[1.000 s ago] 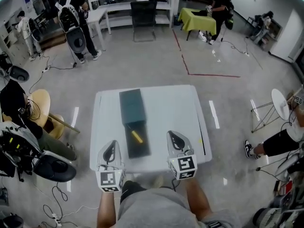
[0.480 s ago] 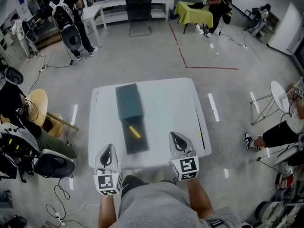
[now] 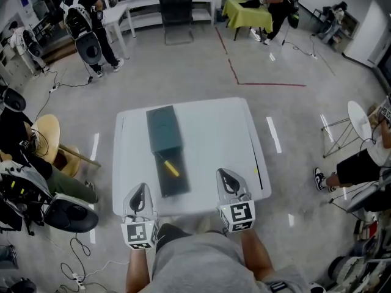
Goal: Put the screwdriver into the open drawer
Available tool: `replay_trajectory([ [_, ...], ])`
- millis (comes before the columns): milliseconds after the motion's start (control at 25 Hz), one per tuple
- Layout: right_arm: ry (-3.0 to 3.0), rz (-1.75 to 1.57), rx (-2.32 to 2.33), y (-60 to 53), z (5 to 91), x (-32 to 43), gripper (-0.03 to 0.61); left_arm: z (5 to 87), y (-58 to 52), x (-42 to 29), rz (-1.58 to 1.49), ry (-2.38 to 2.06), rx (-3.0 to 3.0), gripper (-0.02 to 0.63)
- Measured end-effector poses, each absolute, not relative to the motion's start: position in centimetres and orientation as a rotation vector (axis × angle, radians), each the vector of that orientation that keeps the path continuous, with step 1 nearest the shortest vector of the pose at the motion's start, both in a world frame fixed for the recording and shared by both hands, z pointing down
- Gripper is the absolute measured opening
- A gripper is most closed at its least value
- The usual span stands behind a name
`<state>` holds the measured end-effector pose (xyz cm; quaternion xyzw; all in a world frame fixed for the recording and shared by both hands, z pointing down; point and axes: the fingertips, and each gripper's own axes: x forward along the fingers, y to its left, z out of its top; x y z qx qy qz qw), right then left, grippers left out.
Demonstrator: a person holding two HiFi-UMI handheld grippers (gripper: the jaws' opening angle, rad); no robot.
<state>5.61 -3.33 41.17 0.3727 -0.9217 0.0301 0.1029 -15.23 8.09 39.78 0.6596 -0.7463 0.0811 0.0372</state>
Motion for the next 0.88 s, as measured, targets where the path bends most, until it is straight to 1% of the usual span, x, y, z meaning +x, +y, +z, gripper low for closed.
replay_trajectory([
  [880, -2.717, 0.087, 1.08, -3.41, 41.05, 5.44, 0.003, 39.69, 7.17, -14.74, 0.258, -2.278, 2.042, 0.011],
])
